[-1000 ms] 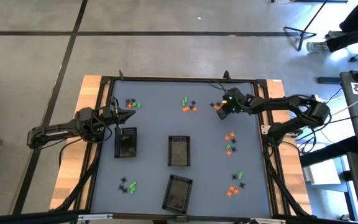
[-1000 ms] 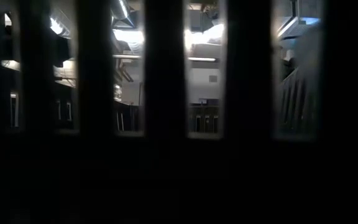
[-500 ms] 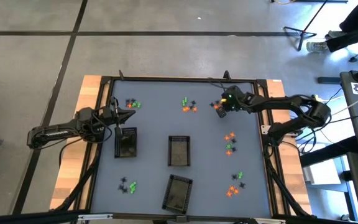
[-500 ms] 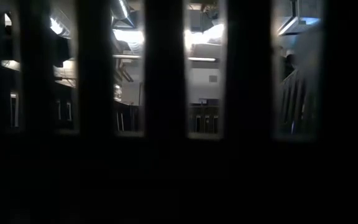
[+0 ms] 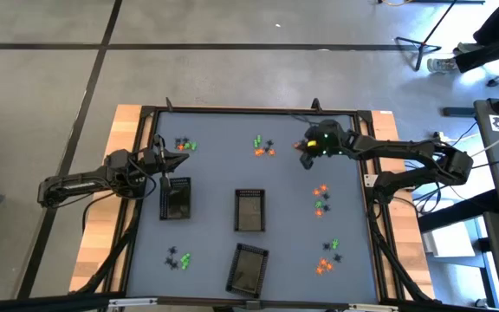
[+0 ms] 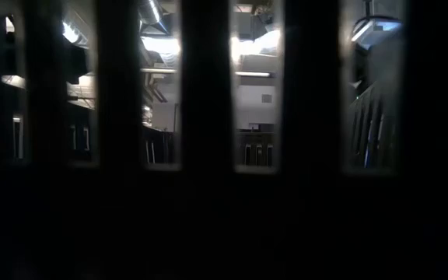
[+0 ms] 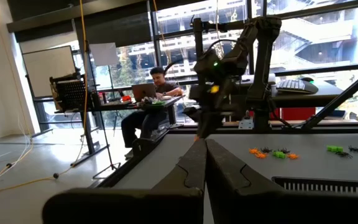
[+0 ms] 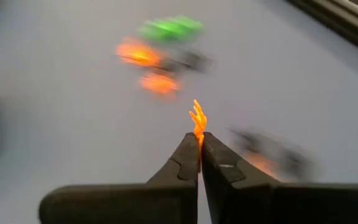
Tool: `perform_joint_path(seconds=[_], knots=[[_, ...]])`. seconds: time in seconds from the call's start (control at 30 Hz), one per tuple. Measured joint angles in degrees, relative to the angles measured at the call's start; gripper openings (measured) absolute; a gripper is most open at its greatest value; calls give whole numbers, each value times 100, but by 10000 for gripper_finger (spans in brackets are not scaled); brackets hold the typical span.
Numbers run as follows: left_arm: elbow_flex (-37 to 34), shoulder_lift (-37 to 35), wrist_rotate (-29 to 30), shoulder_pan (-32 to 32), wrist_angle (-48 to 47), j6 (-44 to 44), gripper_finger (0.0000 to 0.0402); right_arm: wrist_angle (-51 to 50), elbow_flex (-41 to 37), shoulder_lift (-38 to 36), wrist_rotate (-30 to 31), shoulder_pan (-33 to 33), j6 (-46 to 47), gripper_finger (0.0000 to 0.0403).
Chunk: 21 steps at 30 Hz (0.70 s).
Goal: Sort Halloween decoration
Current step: Put the orange spider toy into the top right black basket
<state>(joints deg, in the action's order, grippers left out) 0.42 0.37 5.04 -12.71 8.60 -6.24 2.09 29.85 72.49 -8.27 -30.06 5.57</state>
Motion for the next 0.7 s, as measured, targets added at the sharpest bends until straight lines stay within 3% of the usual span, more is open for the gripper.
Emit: perform_joint_path(seconds=[0.2,0.47,0.7], knots=[[1,1,0,-2,0,0,0,983,0,0,-922,1050,-455,7],[1,1,2,-2,0,0,0,1975,0,0,-982,2278,-862,7],[-1,1,0,0,0,0,0,2277,239,289,-777,2754,-931,7]])
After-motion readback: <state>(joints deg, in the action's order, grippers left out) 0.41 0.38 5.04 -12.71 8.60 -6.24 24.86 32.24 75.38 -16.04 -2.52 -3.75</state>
